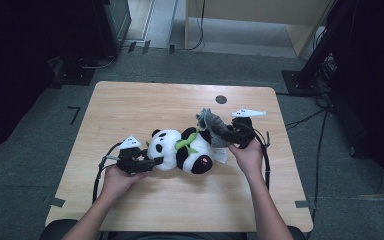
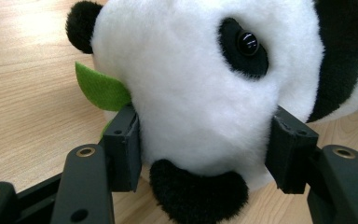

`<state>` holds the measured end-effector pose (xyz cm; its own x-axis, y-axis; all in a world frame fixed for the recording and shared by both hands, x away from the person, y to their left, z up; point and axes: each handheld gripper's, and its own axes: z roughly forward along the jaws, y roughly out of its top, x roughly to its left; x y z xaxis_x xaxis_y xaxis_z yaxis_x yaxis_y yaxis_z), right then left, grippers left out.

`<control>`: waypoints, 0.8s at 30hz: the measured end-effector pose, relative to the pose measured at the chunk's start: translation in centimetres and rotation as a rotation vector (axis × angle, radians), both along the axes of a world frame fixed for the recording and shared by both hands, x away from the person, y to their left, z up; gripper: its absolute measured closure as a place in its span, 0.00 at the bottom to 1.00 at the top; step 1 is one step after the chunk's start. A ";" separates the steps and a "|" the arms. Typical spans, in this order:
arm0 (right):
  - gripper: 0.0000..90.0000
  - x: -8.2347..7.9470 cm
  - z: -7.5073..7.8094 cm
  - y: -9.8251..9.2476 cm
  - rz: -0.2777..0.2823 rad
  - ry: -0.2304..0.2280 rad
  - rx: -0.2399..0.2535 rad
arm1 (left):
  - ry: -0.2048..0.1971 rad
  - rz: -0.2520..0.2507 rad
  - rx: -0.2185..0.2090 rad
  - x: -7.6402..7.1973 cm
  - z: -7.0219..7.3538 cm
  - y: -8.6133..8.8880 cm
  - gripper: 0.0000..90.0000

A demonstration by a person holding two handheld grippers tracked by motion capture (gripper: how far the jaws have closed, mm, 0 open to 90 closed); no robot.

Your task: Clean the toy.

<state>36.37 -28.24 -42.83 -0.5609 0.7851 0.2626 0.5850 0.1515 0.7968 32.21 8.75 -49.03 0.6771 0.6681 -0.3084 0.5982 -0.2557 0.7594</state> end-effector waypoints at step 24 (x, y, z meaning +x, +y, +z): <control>0.82 -1.2 3.8 1.0 0.027 -0.068 0.025 | -0.022 -0.008 0.008 -0.3 -0.2 0.1 0.41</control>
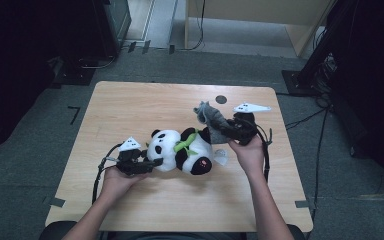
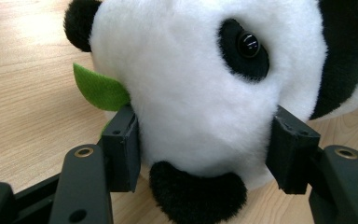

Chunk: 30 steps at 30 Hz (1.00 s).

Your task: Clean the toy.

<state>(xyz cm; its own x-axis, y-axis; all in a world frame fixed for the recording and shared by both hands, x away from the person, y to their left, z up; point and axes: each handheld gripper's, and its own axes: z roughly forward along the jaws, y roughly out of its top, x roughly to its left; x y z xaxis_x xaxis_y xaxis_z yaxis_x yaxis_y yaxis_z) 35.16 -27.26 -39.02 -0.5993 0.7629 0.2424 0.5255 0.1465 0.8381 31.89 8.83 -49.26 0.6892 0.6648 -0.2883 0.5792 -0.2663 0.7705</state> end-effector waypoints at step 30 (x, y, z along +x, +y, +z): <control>0.82 1.5 -4.6 -3.7 -0.142 0.151 -0.101 | 0.009 0.001 -0.021 0.3 0.0 0.0 0.41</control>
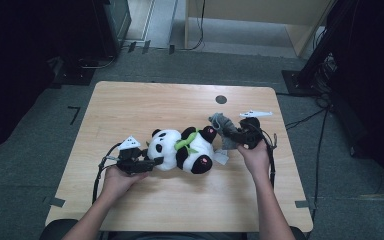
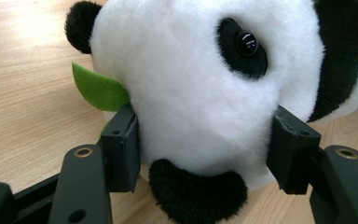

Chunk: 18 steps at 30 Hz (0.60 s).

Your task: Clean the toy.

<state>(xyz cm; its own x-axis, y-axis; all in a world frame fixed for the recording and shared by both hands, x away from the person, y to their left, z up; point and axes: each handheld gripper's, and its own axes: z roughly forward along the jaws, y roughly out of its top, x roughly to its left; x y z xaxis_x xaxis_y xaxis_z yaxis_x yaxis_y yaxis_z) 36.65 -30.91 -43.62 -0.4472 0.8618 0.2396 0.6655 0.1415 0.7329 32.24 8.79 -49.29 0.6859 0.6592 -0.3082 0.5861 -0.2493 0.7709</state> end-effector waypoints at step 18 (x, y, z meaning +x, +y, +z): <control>0.82 -0.7 6.5 11.3 0.334 -0.156 -0.006 | -0.014 0.031 -0.016 -0.9 -0.1 -0.4 0.41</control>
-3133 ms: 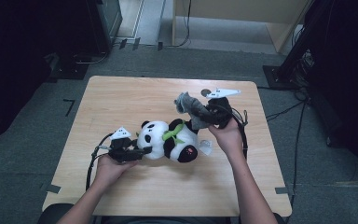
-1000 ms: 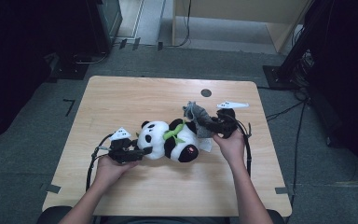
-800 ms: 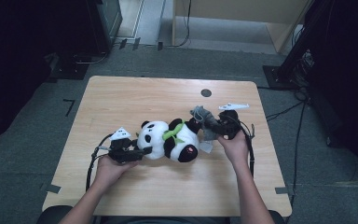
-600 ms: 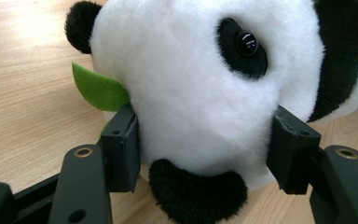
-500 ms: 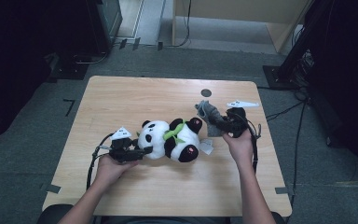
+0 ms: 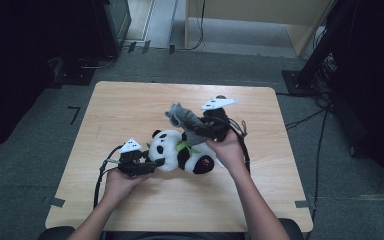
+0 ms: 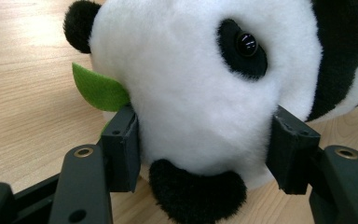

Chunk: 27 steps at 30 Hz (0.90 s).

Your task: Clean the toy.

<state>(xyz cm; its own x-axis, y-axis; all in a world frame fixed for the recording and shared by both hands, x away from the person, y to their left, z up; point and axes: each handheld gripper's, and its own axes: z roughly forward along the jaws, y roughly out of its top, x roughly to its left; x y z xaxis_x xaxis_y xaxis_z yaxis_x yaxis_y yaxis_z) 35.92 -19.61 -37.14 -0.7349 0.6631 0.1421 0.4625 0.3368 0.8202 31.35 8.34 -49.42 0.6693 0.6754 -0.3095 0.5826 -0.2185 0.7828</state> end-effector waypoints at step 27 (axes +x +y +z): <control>0.83 0.9 -4.1 3.1 0.092 0.119 -0.149 | 0.032 0.027 0.017 -0.1 0.0 -0.2 0.43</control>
<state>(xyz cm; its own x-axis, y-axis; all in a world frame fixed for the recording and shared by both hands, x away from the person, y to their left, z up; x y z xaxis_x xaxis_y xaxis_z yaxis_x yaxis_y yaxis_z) 36.80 -16.53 -41.20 -0.7770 0.6143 0.1371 0.5149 0.4951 0.6998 31.26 8.15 -49.41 0.6411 0.6981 -0.3186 0.6128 -0.2158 0.7602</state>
